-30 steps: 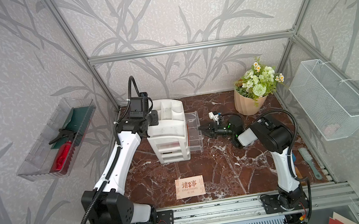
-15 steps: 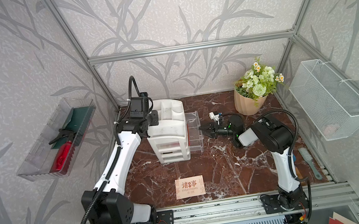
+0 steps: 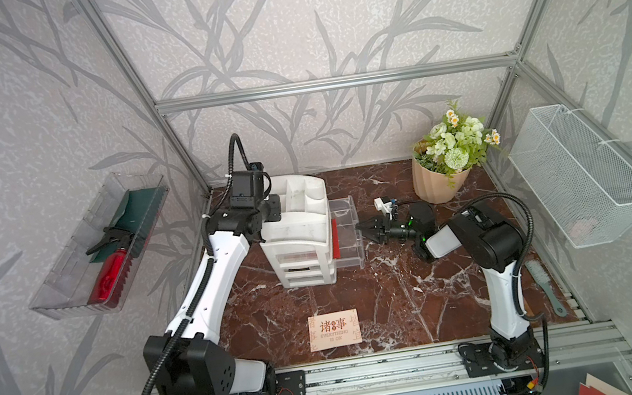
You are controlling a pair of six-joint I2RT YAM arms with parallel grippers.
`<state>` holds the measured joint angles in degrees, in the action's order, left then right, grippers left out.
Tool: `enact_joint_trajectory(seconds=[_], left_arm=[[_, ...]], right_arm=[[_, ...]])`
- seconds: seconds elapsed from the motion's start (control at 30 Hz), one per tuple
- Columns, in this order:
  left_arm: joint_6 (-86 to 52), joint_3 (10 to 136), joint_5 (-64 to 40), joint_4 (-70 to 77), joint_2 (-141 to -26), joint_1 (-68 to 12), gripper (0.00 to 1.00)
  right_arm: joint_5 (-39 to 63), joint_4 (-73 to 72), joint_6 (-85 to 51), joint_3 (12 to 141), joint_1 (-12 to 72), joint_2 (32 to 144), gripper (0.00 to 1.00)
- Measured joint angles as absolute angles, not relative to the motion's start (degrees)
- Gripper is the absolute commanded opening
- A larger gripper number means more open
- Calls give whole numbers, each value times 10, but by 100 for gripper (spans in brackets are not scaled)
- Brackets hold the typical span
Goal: Take the postcards out of the drawer
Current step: Open the drawer in the storage box.
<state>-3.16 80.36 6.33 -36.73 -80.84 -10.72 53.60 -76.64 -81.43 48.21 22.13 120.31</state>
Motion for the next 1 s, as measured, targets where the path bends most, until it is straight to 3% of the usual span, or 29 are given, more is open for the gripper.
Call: enact_joint_trajectory(seconds=[1.0], left_arm=[[-35,808,72,-369,-813,-110,0]], right_arm=[[537,-769,-800,419,185,1160,32]])
